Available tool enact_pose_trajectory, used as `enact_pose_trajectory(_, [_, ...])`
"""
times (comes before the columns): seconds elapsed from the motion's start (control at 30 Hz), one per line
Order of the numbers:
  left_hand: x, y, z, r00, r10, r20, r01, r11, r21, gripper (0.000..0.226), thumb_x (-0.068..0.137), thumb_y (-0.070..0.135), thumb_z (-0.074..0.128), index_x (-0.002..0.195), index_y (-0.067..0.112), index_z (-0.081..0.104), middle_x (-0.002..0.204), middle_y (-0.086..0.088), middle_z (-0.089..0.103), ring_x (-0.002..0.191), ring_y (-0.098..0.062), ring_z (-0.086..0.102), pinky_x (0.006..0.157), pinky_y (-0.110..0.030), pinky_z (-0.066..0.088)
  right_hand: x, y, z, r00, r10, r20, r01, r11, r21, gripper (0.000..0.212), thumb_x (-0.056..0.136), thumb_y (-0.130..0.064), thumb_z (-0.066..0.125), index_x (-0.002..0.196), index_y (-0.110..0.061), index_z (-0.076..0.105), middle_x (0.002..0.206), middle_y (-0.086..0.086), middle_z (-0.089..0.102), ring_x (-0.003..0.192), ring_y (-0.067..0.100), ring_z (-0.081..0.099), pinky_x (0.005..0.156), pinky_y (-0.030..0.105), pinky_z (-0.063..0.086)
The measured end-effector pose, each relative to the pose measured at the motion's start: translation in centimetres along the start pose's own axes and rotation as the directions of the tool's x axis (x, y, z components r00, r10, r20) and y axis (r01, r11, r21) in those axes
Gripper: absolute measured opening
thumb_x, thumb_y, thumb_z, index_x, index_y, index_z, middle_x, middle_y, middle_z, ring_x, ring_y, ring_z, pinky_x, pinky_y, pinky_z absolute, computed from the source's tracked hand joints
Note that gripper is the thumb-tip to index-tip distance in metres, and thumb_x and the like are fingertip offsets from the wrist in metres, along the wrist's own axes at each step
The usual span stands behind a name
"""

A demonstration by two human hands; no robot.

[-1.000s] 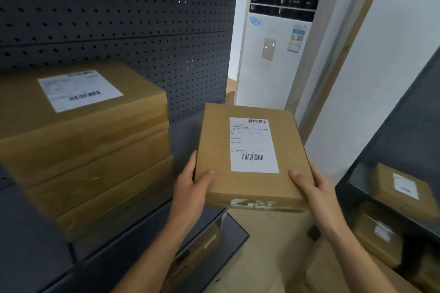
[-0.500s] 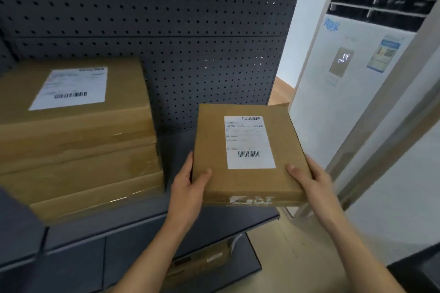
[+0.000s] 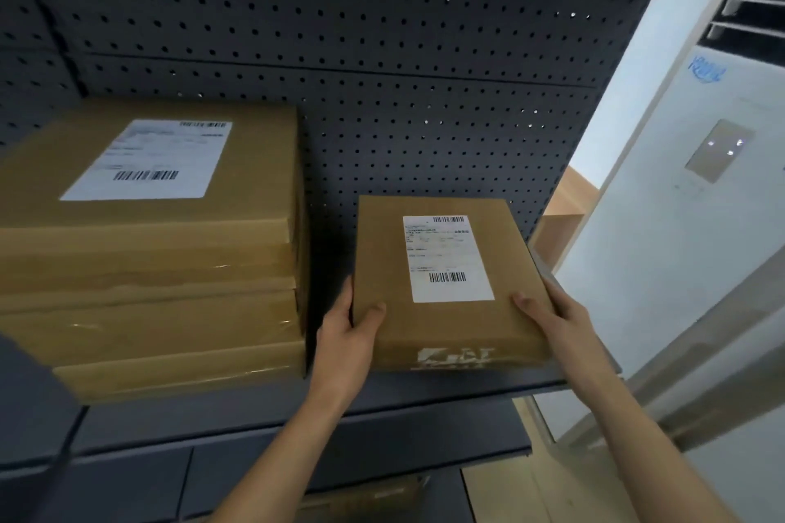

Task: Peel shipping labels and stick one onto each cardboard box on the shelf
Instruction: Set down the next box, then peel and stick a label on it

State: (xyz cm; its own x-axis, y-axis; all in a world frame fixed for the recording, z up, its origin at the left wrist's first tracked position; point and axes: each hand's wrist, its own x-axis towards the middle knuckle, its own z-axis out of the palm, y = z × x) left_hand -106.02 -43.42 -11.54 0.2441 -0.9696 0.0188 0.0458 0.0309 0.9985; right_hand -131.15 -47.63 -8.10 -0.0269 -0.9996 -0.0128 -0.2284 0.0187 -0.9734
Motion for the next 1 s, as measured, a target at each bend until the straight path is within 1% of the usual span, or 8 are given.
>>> enact_pose_trajectory(0.1, [0.4,-0.2,0.5,0.999,-0.010,-0.036,0.011,1.000,0.029,0.047,0.100,0.014,0.054,0.143,0.030,0.048,0.116,0.019,0.069,0.106,0.003,0.064,0.091,-0.013,0.049,1.5,0.5,-0.1,0.999,0.008,0.038,-0.008,1.000,-0.005,0.033,0.094,-0.033,0.061,0.125,-0.034,0.054,0.113,-0.009,0.068,0.093,0.010,0.068,0.071,0.021,0.051])
enact_pose_trajectory(0.23, [1.0,-0.2,1.4,0.996,-0.018,-0.091,0.023,0.998,0.053,0.045,0.099,0.011,0.054,0.141,0.026,0.050,0.115,0.018,0.069,0.101,0.008,0.063,0.084,-0.007,0.048,3.6,1.7,-0.5,0.996,0.022,0.083,-0.024,0.999,0.028,0.027,0.094,-0.027,0.062,0.120,-0.033,0.056,0.108,-0.011,0.068,0.084,0.007,0.069,0.062,0.013,0.051])
enact_pose_trajectory(0.33, [1.1,-0.1,2.0,0.990,-0.047,-0.136,0.056,0.997,0.062,0.050,0.099,0.013,0.055,0.147,0.025,0.045,0.121,0.015,0.066,0.104,0.008,0.062,0.082,-0.003,0.045,4.9,2.4,-0.5,0.992,0.037,0.119,-0.039,0.999,0.013,0.035,0.093,-0.030,0.062,0.127,-0.030,0.053,0.115,-0.007,0.066,0.097,0.015,0.066,0.073,0.023,0.051])
enact_pose_trajectory(0.43, [1.4,-0.4,2.4,0.981,-0.084,-0.175,0.100,0.991,0.084,0.056,0.099,0.015,0.056,0.151,0.025,0.039,0.128,0.013,0.062,0.112,0.004,0.058,0.088,-0.006,0.042,5.9,3.2,-0.7,0.986,0.049,0.156,-0.055,0.998,0.034,0.039,0.092,-0.030,0.064,0.130,-0.028,0.054,0.120,-0.005,0.067,0.104,0.019,0.065,0.084,0.033,0.052])
enact_pose_trajectory(0.7, [1.5,-1.4,3.4,0.952,-0.102,-0.289,0.144,0.982,0.126,0.052,0.097,0.008,0.055,0.146,0.021,0.046,0.127,0.010,0.065,0.115,-0.005,0.060,0.108,-0.028,0.042,6.8,5.2,-1.2,0.976,0.043,0.213,-0.056,0.997,0.055,0.048,0.090,-0.032,0.067,0.136,-0.026,0.054,0.119,-0.008,0.070,0.103,0.013,0.068,0.091,0.037,0.055])
enact_pose_trajectory(0.87, [1.3,-1.3,3.6,0.953,-0.122,-0.276,0.164,0.977,0.136,0.046,0.099,0.009,0.052,0.141,0.026,0.048,0.120,0.017,0.065,0.102,0.009,0.062,0.084,-0.003,0.045,7.3,5.8,-1.0,0.978,0.069,0.198,-0.078,0.996,0.040,0.047,0.089,-0.037,0.068,0.134,-0.032,0.055,0.116,-0.014,0.070,0.103,0.013,0.067,0.093,0.043,0.054])
enact_pose_trajectory(0.93, [1.5,-1.5,3.4,0.952,-0.131,-0.277,0.177,0.973,0.147,0.044,0.099,0.010,0.052,0.141,0.026,0.049,0.121,0.016,0.065,0.106,0.005,0.062,0.088,-0.006,0.045,7.4,5.9,-0.9,0.977,0.084,0.194,-0.093,0.995,0.036,0.045,0.089,-0.038,0.067,0.132,-0.034,0.056,0.114,-0.015,0.070,0.102,0.013,0.067,0.093,0.042,0.054])
enact_pose_trajectory(1.0, [1.6,-1.7,3.2,0.952,-0.145,-0.268,0.192,0.969,0.158,0.046,0.100,0.013,0.052,0.144,0.023,0.047,0.126,0.011,0.064,0.116,-0.005,0.060,0.103,-0.021,0.043,7.4,5.9,-0.9,0.974,0.092,0.209,-0.101,0.994,0.033,0.037,0.091,-0.036,0.066,0.127,-0.036,0.058,0.110,-0.017,0.071,0.101,0.012,0.068,0.092,0.041,0.054])
